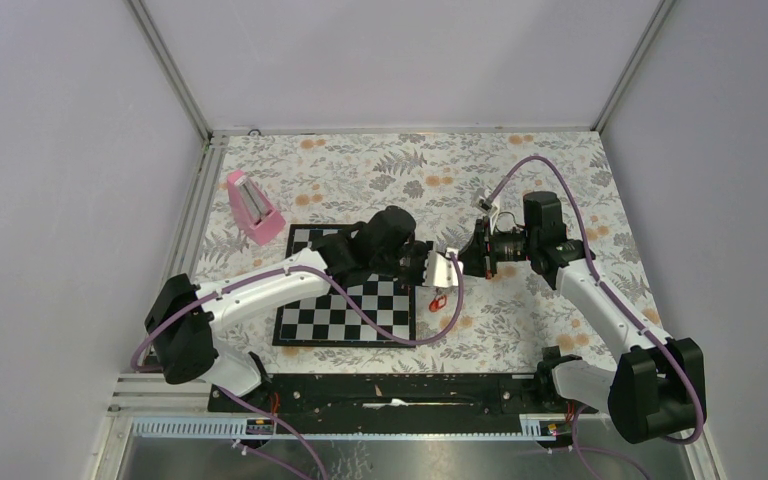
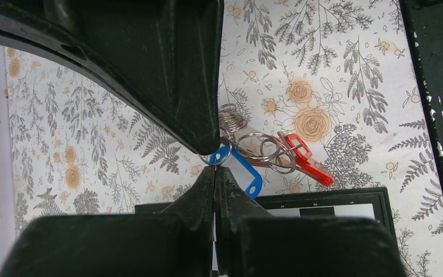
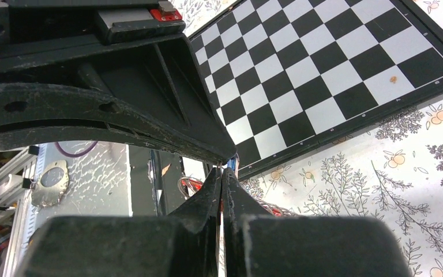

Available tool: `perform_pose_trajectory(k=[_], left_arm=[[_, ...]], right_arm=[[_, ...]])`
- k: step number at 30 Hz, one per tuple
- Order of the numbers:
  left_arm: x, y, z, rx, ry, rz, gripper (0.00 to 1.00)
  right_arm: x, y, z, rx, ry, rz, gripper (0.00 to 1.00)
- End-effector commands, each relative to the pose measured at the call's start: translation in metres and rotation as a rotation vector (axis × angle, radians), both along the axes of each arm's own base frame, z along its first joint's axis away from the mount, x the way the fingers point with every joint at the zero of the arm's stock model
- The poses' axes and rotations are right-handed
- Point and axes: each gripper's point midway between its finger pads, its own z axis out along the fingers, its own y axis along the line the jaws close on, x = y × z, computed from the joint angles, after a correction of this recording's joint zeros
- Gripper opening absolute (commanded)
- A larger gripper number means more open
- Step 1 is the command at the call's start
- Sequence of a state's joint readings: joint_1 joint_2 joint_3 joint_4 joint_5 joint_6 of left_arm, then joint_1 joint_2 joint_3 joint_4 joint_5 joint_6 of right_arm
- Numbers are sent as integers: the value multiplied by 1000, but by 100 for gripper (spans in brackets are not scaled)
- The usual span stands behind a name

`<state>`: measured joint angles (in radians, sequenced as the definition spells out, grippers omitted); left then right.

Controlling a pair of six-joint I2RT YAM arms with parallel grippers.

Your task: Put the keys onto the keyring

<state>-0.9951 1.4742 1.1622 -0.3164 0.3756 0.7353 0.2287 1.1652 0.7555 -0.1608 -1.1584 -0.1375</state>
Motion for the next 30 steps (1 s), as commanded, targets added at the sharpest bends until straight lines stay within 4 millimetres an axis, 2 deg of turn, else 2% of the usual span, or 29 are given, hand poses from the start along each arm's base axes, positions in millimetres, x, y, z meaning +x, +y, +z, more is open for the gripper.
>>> perform_pose_trajectory(k=[1,8,12,18,24,30], left_arm=[[-14,-5,13,-48,-13,-54,0],[-16,-7,12,-45,-12,-63,0],[-15,-11,11,-41,-9,-61,0],[-5,-18,18,-63,2,-4,0],[-3,-16,19,-62,4,19,19],[-2,1,26,-73,0,42,42]], right_arm=[[22,-2,11,10,-81,-63,0],[28,-4,14,18,-66,-96,0],[35,-2,23,42,-91,-112,0],[36,-1,26,59,-99,-118,0],[26,-3,27,61,-162,-78,0],[13,-4,30,71,-245,2,0]])
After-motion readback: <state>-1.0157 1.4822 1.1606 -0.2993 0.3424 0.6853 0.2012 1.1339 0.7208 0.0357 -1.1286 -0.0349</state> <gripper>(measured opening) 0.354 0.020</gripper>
